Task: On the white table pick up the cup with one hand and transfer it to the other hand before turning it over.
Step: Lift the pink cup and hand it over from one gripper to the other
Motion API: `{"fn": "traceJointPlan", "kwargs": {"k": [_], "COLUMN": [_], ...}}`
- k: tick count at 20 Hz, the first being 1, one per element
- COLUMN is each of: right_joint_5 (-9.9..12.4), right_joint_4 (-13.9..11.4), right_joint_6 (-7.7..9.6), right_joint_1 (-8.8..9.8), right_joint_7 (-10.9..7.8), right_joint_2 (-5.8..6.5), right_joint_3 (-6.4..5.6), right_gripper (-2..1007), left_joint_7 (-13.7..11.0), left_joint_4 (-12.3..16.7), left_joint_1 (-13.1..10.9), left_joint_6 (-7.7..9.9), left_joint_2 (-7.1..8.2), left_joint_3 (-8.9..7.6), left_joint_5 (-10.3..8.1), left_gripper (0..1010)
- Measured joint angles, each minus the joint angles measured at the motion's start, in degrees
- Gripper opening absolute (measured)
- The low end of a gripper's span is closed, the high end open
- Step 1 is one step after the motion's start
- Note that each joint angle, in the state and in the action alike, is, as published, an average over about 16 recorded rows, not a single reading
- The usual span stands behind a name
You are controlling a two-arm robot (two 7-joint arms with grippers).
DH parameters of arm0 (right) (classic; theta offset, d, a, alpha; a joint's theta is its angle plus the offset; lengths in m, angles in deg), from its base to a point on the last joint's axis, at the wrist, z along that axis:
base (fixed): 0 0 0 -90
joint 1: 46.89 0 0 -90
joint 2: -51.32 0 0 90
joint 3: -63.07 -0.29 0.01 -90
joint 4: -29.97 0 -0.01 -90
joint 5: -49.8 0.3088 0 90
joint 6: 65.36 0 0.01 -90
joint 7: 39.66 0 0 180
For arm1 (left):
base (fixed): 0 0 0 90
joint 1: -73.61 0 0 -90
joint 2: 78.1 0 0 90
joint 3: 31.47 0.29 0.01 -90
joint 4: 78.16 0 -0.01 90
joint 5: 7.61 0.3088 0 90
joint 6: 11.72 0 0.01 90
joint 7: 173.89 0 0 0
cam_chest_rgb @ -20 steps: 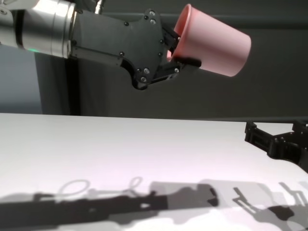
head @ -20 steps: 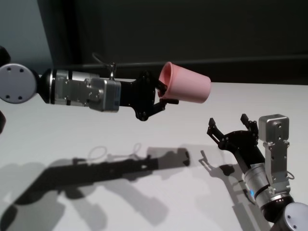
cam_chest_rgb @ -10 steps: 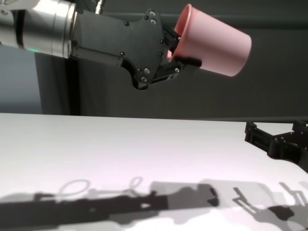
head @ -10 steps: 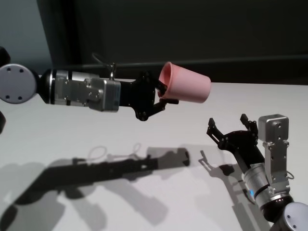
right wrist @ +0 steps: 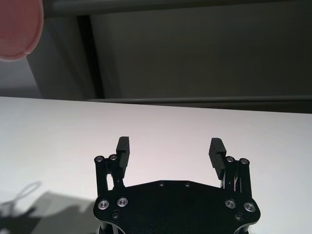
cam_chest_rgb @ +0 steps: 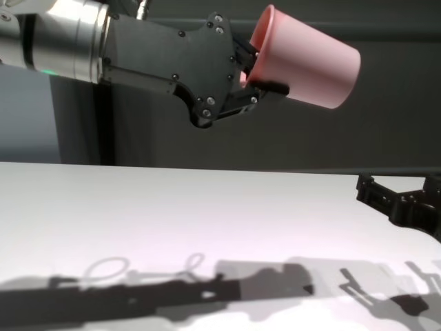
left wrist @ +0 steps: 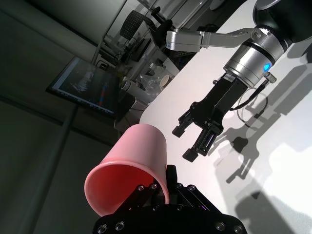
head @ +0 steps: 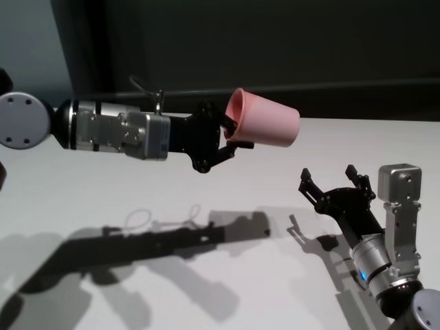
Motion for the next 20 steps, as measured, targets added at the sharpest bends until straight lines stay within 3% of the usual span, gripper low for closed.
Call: {"fn": "traceJointPlan", "kwargs": {"k": [5,10,14,20], "right_joint_5": [3.67,9.11,14.29,23.94], "right_joint_4": [-0.28,-0.64,-0.87,-0.71], "right_joint_6": [0.46,1.25,2.19,4.9], "right_joint_1": [0.48,0.86,0.85,0.36], "right_joint_7": [-1.86,-4.11,-5.9,-8.55], "right_joint_2": [-1.2,-2.92,-4.26,-6.17], "right_joint_3": [-2.57,-5.91,-8.41,-11.74], "right_gripper": [1002,1002,1002,1002], "left_joint_7": [0.02,0.03,0.03,0.03], "left_joint_4": [-0.02,-0.05,-0.06,-0.07], "left_joint_1": [-0.01,-0.01,-0.01,-0.01], "left_joint_6": [-0.05,-0.08,-0.11,-0.13], "left_joint_2": [-0.02,-0.04,-0.05,-0.06], "left_joint_3": [0.0,0.0,-0.01,-0.01], "left_joint_5": [-0.05,-0.09,-0.1,-0.13], "left_gripper": [48,48,48,48]}}
